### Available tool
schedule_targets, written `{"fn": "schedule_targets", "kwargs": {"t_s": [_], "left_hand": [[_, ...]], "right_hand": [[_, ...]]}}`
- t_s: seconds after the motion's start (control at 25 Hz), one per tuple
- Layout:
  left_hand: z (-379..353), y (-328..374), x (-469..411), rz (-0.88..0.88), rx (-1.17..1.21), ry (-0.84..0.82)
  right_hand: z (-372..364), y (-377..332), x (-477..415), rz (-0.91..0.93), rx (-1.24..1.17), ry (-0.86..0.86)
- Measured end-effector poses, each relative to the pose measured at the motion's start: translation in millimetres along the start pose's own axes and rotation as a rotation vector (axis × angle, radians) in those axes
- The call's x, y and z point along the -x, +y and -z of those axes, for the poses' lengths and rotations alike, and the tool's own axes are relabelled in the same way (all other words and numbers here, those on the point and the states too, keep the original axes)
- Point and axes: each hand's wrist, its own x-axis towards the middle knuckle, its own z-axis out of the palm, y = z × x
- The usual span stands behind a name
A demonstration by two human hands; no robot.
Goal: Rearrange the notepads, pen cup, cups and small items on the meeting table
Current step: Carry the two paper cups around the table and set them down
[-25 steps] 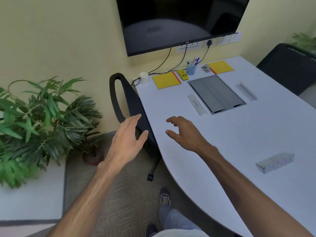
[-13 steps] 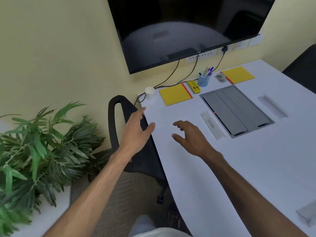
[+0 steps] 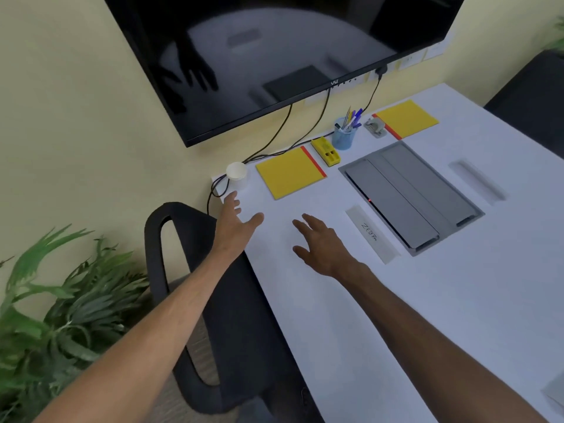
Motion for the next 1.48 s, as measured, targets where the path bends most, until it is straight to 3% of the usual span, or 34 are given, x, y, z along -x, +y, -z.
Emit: {"fn": "schedule_targets", "kwargs": {"t_s": [0.24,0.64,0.88,1.16,1.48], "left_hand": [[-24,-61,-101,0.144,0.031,-0.014],[-70,-120,-228,0.235,0.104,0.268],[-83,-139,-260,0.29,0.078,0.391],[-91,-141,-273,0.254,-0.057,0.51],[-97,-122,-294,0.411,-0.054,0.557]], "right_hand": [[-59,26,-66,-0.038,0.04,-0.037],[-168,60,-132,-0.137,0.131,-0.017],[-190,68,-155,-0.125,0.268,0.108],[-203,74,-159,-0.104,0.268,0.189],[-208,77,-158,-0.093,0.277,0.222]]}}
